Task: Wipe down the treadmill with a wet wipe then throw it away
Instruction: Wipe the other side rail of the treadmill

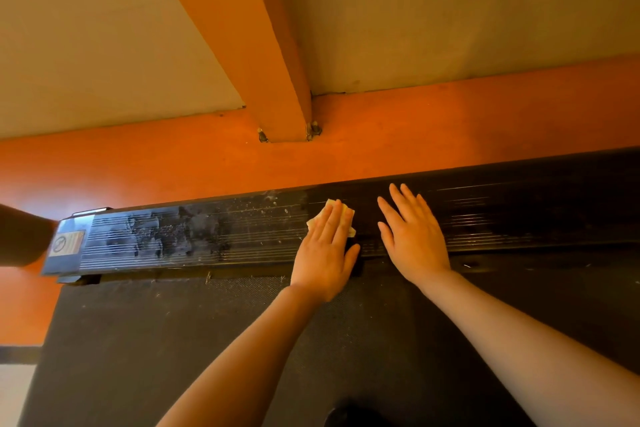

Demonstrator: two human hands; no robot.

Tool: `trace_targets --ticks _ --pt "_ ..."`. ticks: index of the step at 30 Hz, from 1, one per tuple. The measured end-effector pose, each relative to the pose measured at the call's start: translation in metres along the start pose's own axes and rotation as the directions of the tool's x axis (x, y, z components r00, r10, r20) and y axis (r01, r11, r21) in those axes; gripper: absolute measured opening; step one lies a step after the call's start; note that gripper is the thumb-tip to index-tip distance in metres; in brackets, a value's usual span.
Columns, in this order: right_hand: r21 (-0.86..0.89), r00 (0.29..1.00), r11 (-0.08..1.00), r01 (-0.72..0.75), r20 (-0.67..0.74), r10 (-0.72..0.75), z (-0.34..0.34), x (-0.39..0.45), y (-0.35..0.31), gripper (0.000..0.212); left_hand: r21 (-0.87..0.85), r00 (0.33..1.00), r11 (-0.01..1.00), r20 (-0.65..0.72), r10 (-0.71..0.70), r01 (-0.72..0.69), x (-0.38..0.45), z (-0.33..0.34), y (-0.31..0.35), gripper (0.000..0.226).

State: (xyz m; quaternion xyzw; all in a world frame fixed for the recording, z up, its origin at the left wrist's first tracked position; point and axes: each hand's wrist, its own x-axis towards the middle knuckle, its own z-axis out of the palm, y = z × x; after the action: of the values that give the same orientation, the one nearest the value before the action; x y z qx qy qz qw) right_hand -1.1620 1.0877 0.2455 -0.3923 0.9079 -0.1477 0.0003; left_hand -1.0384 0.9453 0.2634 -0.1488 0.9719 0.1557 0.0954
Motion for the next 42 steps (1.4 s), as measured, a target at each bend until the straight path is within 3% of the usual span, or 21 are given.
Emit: trace_targets --ticks 6,14,21,28,35,42 --pt "-0.013 1.000 1.000 0.003 -0.012 -0.003 0.002 -0.002 0.001 0.044 -0.024 1.000 1.000 -0.014 0.006 -0.006 -0.006 0.004 -0.002 0.062" --pt "0.011 1.000 1.000 -0.007 -0.016 0.007 0.002 -0.002 0.000 0.044 -0.066 0.996 0.994 0.001 -0.090 0.090 0.031 -0.010 -0.008 0.063" --pt "0.026 1.000 1.000 -0.011 -0.014 0.011 0.001 -0.002 -0.002 0.048 -0.042 0.998 0.999 -0.062 0.019 -0.022 -0.014 0.012 0.003 0.061" --pt "0.022 1.000 1.000 -0.013 -0.017 0.013 0.003 -0.002 0.001 0.045 -0.021 0.996 0.999 -0.086 0.028 -0.030 -0.028 0.022 0.003 0.062" --pt "0.019 0.999 1.000 -0.008 -0.038 0.009 0.003 -0.002 0.000 0.042 -0.055 0.995 0.995 -0.058 -0.080 0.077 0.012 0.003 -0.008 0.064" --pt "0.025 0.999 1.000 -0.008 -0.034 0.008 0.003 -0.003 0.000 0.041 -0.072 0.995 0.994 -0.057 -0.084 0.079 0.002 0.004 -0.003 0.066"
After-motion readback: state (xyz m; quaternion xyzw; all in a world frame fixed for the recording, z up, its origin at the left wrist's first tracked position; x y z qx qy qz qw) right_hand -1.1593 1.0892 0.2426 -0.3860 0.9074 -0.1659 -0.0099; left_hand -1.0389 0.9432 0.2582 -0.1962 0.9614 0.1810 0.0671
